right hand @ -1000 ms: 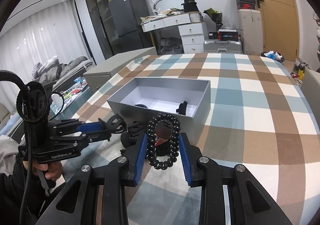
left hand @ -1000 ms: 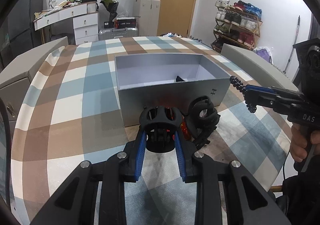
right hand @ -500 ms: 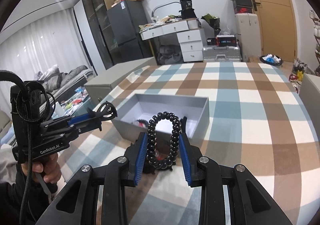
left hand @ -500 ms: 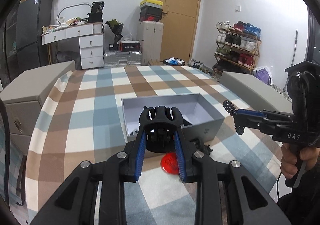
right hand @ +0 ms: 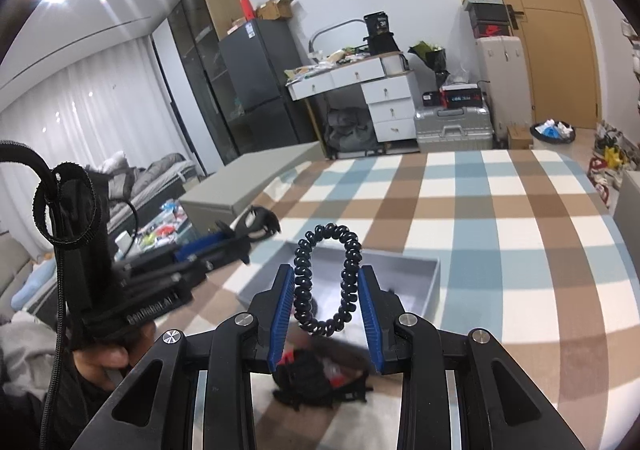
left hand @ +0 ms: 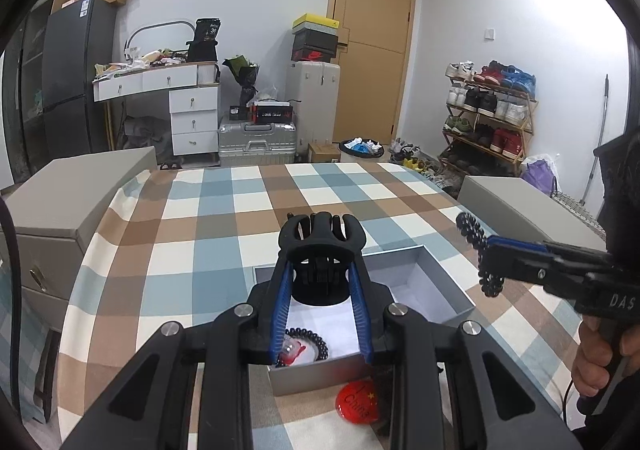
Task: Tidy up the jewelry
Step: 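Carry the scrunchie and bracelet over the grey box with both grippers, then open both grippers to drop the scrunchie and bracelet into the box, then withdraw both grippers from the box toward the remaining items, then grasp the black coiled hair tie with the right gripper and lift, then grasp the red 'I China' badge with left gripper while right holds hair tie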
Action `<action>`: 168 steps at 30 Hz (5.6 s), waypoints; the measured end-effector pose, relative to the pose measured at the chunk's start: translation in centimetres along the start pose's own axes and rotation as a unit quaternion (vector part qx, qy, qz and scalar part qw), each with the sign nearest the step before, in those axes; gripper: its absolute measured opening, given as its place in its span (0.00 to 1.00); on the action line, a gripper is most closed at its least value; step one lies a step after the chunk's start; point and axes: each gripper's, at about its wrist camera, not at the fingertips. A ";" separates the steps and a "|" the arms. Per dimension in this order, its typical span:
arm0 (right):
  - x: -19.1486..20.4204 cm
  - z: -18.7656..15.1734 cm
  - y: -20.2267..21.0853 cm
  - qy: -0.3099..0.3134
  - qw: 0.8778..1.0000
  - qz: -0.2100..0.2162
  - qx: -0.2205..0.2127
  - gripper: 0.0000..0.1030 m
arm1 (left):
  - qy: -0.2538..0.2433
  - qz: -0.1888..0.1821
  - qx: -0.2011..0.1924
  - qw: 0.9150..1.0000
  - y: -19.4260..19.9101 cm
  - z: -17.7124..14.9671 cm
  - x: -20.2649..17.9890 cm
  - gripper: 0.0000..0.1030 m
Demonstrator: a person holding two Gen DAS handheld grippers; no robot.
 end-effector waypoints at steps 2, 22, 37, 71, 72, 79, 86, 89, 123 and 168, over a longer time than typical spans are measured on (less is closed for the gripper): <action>-0.1 0.5 -0.2 -0.002 1.000 0.000 -0.003 0.30 | 0.003 0.000 0.000 1.000 -0.1 -0.1 0.1 0.22; -3.3 -1.7 -3.2 -0.057 0.998 0.000 0.028 0.30 | -0.001 0.004 0.033 0.999 -1.7 -1.5 -0.5 0.22; -3.1 -2.2 -4.0 -0.051 0.998 -0.007 0.039 0.30 | -0.017 0.001 0.054 0.998 -2.7 -2.7 -1.8 0.22; -3.1 -2.1 -1.6 -0.041 0.998 0.003 0.047 1.00 | 0.025 -0.016 0.025 0.999 0.9 -1.9 -1.5 0.85; -3.2 -2.4 -1.2 -0.034 0.998 -0.005 0.046 1.00 | 0.019 -0.015 0.026 0.999 1.1 -2.2 -1.4 0.88; -3.6 -4.6 0.4 -0.030 0.998 -0.024 0.054 1.00 | 0.025 -0.008 0.043 0.999 1.6 -3.9 -1.3 0.92; -4.0 -6.4 -0.9 -0.029 0.993 -0.052 0.102 1.00 | -0.002 -0.009 0.059 0.998 1.2 -5.6 -2.3 0.92; -4.3 -6.7 -1.3 -0.038 0.992 -0.050 0.110 1.00 | -0.019 -0.001 0.061 0.998 1.2 -6.2 -2.7 0.92; 1.7 -7.1 -6.0 0.024 0.988 0.012 0.154 0.81 | 0.029 -0.021 0.116 0.993 0.9 -7.7 -0.6 0.92; -4.2 -6.8 1.0 -0.068 0.995 0.014 0.066 0.29 | 0.006 -0.032 0.137 0.990 -0.5 -7.0 -1.6 0.92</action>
Point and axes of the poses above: each gripper's, at about its wrist camera, not at the fingertips, and y roughly against the way its jaws point, x to its left, z to its top, and after that the axes turned 5 degrees about -y, right-handed
